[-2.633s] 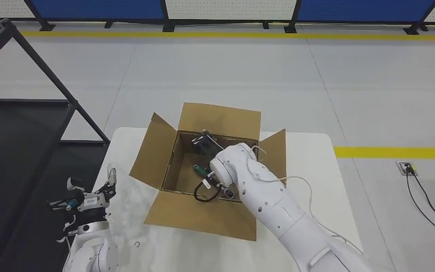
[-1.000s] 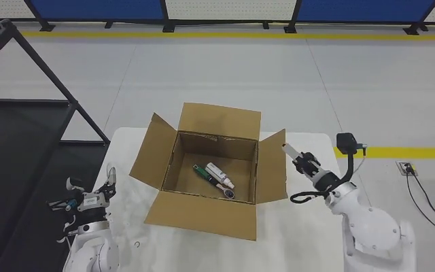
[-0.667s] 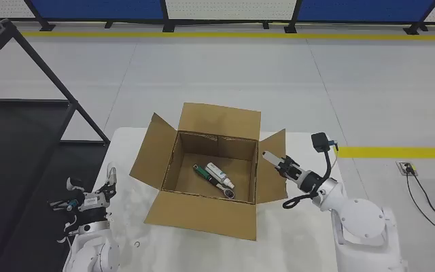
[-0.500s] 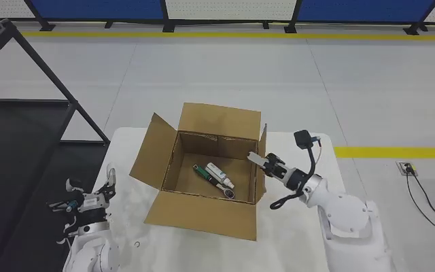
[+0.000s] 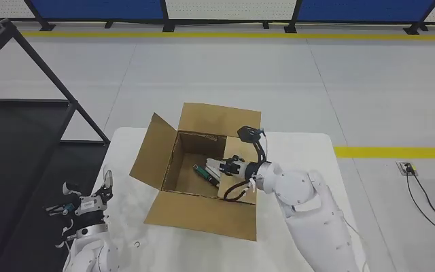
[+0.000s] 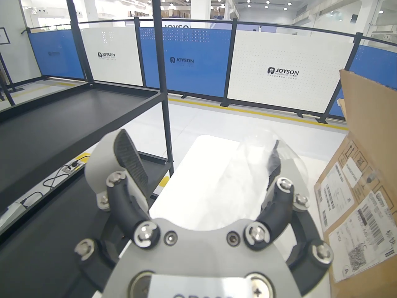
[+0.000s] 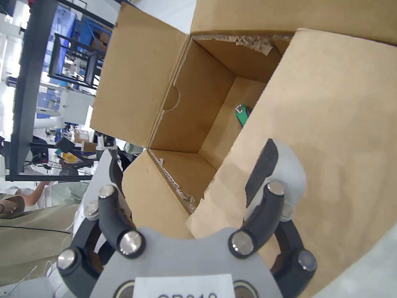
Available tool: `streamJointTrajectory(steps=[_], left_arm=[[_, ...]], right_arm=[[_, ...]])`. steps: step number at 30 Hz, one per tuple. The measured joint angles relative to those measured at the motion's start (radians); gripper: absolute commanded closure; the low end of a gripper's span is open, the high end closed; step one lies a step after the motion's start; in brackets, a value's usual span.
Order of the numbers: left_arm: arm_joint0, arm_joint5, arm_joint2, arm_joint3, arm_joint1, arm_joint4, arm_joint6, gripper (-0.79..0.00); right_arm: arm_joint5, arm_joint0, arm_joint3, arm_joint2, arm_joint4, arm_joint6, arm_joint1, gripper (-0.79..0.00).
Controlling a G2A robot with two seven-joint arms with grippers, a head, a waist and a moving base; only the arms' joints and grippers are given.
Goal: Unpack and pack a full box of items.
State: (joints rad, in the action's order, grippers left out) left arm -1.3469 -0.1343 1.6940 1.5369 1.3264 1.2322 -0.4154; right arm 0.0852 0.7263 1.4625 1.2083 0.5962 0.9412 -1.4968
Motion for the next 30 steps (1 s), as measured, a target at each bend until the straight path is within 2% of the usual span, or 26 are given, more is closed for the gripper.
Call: streamJointTrajectory(steps=[8,12,21,26,30], left_arm=[[0.001,-0.002,0.003,-0.003,0.001,-0.004,0.002,-0.785],[0.006,0.002,0.001,-0.003,0.002,-0.002,0.003,-0.785],[0.013,0.007,0.006,-0.008,0.002,0.002,0.003,-0.785],[0.017,0.013,0.005,-0.011,0.002,0.005,0.006,-0.785],[0.02,0.016,0.005,-0.014,0.001,0.008,0.006,-0.785]], right_arm=[[0.027,-0.043,-0.002,-0.072,0.109,0.067,0.003,-0.785],[0.078,-0.054,0.003,-0.101,0.183,0.095,0.005,-0.785],[0.161,-0.054,0.011,-0.062,0.198,0.158,0.016,-0.785],[0.118,-0.035,0.034,-0.029,0.121,0.116,0.02,-0.785],[0.071,-0.011,0.064,-0.027,0.072,0.015,0.017,-0.785]])
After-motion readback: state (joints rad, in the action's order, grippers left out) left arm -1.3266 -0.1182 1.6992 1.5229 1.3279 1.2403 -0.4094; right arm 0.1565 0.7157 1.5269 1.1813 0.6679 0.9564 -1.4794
